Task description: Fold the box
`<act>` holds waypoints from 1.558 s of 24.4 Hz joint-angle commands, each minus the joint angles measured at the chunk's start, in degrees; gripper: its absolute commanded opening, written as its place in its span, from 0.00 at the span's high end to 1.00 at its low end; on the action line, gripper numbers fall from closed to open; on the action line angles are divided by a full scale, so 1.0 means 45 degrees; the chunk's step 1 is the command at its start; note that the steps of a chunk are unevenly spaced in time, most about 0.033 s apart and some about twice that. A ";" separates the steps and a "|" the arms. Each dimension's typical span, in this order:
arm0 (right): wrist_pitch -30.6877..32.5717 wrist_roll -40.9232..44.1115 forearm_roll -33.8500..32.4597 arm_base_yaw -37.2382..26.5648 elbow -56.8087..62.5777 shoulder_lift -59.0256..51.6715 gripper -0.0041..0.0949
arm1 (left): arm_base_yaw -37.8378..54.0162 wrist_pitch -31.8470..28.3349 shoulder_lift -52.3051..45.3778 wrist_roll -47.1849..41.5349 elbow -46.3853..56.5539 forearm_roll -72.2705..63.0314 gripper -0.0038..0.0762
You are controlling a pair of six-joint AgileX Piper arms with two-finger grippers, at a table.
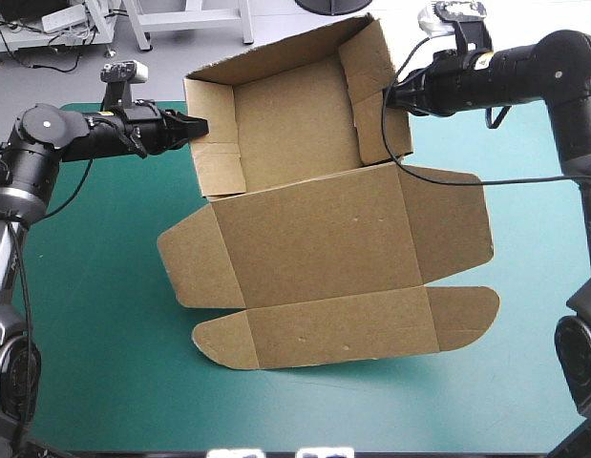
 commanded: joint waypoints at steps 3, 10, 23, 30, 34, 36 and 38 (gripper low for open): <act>0.0079 0.0639 -0.0368 0.0359 -0.0328 -0.0608 0.98 | -0.0290 0.0953 -0.0588 -0.0754 -0.0905 0.0577 0.96; 0.0102 0.1633 -0.3785 0.1590 0.0600 -0.0585 0.98 | -0.1738 0.2168 -0.0459 -0.2913 -0.2753 0.5102 0.96; -0.0007 0.1827 -0.5309 0.1791 0.3866 0.0944 0.98 | -0.3400 0.4360 0.2384 -0.5638 -0.3396 0.8770 0.96; -0.0472 0.1708 -0.5255 0.1791 0.3866 0.2675 0.98 | -0.3400 0.4360 0.3936 -0.6224 -0.3396 0.9235 0.96; -0.0734 0.1517 -0.5109 0.1791 0.3866 0.3358 0.98 | -0.3400 0.4360 0.4679 -0.6224 -0.3396 0.9235 0.96; -0.0835 0.1262 -0.4963 0.1791 0.3866 0.3633 0.98 | -0.3400 0.4360 0.4978 -0.6224 -0.3396 0.9235 0.96; -0.0936 0.1037 -0.4915 0.1791 0.3866 0.3756 0.98 | -0.3400 0.4360 0.5150 -0.6224 -0.3396 0.9252 0.96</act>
